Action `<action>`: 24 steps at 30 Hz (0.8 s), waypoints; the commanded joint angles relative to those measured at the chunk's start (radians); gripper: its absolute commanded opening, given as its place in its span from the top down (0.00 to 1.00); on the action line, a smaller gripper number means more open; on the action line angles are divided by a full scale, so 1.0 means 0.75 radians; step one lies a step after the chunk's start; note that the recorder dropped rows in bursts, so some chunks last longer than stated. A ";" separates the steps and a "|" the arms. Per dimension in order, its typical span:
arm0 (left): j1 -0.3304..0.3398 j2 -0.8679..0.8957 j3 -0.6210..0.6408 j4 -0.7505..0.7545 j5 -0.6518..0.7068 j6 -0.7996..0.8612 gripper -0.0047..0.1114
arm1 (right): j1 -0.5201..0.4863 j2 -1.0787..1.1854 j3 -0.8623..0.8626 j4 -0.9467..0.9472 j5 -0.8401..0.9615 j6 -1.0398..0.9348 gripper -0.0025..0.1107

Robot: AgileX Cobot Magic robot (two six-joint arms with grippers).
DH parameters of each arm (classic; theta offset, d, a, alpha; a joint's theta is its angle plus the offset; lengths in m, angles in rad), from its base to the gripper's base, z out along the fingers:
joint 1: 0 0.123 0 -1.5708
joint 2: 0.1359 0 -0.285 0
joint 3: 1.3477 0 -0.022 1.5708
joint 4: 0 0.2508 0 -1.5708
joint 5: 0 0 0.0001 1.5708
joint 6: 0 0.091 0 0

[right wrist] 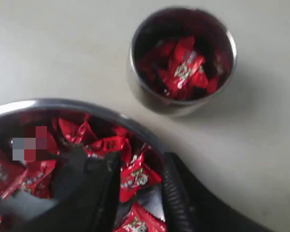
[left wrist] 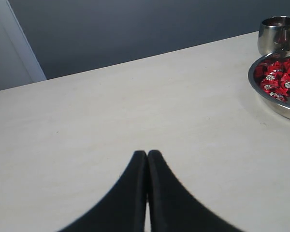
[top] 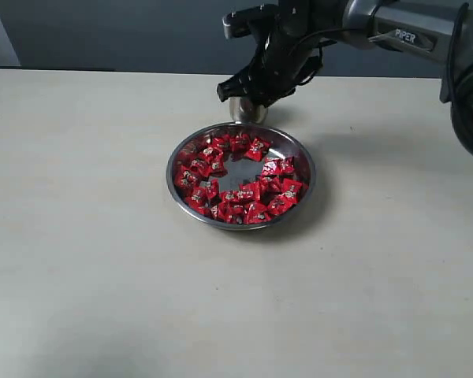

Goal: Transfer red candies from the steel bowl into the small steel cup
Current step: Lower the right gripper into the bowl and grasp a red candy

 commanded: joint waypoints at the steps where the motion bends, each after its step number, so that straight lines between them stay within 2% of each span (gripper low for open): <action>1: 0.000 -0.006 -0.001 0.004 -0.009 -0.007 0.96 | -0.002 0.032 -0.005 0.012 0.067 -0.007 0.71; 6: 0.000 -0.006 -0.001 0.004 -0.009 -0.007 0.96 | -0.002 0.064 -0.005 0.211 0.093 -0.128 0.71; 11: 0.000 -0.006 -0.001 0.004 -0.009 -0.007 0.96 | -0.002 0.064 -0.005 0.397 0.302 -0.359 0.71; 15: 0.000 -0.006 -0.001 0.004 -0.009 -0.007 0.96 | 0.001 0.064 -0.005 0.415 0.491 -0.527 0.71; 24: 0.000 -0.006 -0.001 0.004 -0.009 -0.007 0.96 | 0.036 0.069 -0.003 0.431 0.491 -0.576 0.71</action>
